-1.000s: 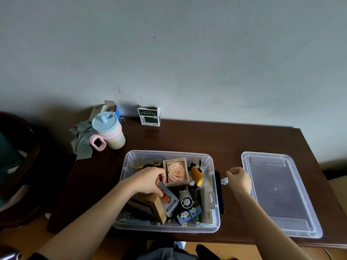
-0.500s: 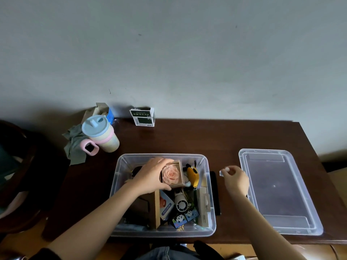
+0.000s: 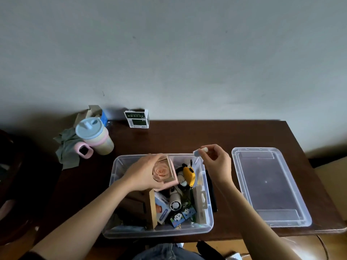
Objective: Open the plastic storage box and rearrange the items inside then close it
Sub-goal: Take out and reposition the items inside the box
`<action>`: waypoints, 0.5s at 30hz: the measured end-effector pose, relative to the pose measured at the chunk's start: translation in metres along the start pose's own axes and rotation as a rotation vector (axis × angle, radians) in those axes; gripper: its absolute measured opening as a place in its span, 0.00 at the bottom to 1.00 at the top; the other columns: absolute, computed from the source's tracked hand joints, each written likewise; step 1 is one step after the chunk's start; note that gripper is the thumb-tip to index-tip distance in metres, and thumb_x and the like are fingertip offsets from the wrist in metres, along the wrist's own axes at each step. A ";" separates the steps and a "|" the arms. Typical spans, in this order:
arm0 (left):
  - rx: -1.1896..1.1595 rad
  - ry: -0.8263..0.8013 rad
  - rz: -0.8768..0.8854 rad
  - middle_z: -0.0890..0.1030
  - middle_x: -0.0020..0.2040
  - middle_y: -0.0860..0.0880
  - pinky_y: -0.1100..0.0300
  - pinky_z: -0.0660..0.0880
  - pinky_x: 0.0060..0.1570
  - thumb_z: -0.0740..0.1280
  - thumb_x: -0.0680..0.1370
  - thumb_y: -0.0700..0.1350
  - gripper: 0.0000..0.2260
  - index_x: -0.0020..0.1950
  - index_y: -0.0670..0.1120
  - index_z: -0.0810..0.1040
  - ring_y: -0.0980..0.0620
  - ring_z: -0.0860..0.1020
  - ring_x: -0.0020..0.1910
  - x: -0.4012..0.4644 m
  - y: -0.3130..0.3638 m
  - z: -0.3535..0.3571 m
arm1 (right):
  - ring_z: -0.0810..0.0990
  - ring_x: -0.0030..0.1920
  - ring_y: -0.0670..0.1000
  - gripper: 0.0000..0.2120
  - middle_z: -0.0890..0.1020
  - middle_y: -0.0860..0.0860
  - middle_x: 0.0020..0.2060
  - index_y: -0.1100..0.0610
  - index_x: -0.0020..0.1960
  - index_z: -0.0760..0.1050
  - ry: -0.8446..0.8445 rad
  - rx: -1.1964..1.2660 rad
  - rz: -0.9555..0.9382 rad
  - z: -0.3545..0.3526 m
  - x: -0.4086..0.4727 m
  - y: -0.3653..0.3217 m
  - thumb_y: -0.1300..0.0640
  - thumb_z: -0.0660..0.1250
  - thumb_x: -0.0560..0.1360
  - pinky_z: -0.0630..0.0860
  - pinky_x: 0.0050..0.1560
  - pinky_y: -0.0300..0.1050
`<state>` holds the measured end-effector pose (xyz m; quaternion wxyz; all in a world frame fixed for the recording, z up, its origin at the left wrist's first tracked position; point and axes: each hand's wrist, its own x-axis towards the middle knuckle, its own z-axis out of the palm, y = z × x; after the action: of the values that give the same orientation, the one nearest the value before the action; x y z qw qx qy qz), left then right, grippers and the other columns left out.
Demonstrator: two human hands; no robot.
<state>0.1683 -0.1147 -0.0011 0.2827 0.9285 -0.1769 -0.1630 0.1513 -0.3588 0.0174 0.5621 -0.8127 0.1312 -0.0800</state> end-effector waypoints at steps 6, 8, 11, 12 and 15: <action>0.044 0.013 -0.073 0.71 0.56 0.60 0.66 0.69 0.50 0.71 0.56 0.64 0.44 0.71 0.61 0.61 0.59 0.74 0.55 -0.015 -0.024 -0.029 | 0.82 0.36 0.50 0.05 0.84 0.47 0.34 0.55 0.40 0.78 -0.122 -0.039 -0.001 0.015 -0.007 -0.001 0.55 0.70 0.74 0.79 0.37 0.44; 0.049 0.009 -0.080 0.72 0.57 0.58 0.63 0.71 0.53 0.70 0.56 0.64 0.45 0.71 0.61 0.61 0.58 0.74 0.55 -0.017 -0.022 -0.033 | 0.80 0.34 0.49 0.05 0.83 0.47 0.33 0.53 0.40 0.78 -0.135 -0.082 0.006 0.021 -0.009 -0.002 0.54 0.70 0.73 0.78 0.35 0.44; -0.016 0.016 -0.100 0.73 0.57 0.55 0.61 0.73 0.57 0.72 0.56 0.62 0.45 0.71 0.59 0.63 0.56 0.75 0.56 -0.022 -0.024 -0.041 | 0.76 0.31 0.45 0.06 0.82 0.49 0.32 0.54 0.40 0.78 -0.153 -0.155 0.002 0.027 -0.010 -0.001 0.53 0.70 0.73 0.75 0.34 0.44; -0.052 0.024 -0.102 0.72 0.56 0.55 0.62 0.72 0.57 0.75 0.57 0.58 0.44 0.72 0.58 0.63 0.56 0.75 0.56 -0.024 -0.027 -0.046 | 0.75 0.31 0.44 0.06 0.81 0.49 0.32 0.53 0.39 0.77 -0.158 -0.173 0.002 0.029 -0.010 0.000 0.53 0.70 0.73 0.74 0.33 0.43; -0.105 0.039 -0.091 0.72 0.57 0.52 0.62 0.72 0.59 0.78 0.60 0.50 0.43 0.73 0.55 0.64 0.56 0.75 0.56 -0.031 -0.033 -0.059 | 0.75 0.30 0.44 0.06 0.81 0.49 0.32 0.52 0.39 0.77 -0.169 -0.209 0.013 0.032 -0.010 0.002 0.52 0.69 0.74 0.74 0.33 0.43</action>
<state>0.1727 -0.0487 0.0319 0.3267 0.9225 -0.1200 -0.1669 0.1507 -0.3278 0.0045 0.4840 -0.8697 0.0962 0.0064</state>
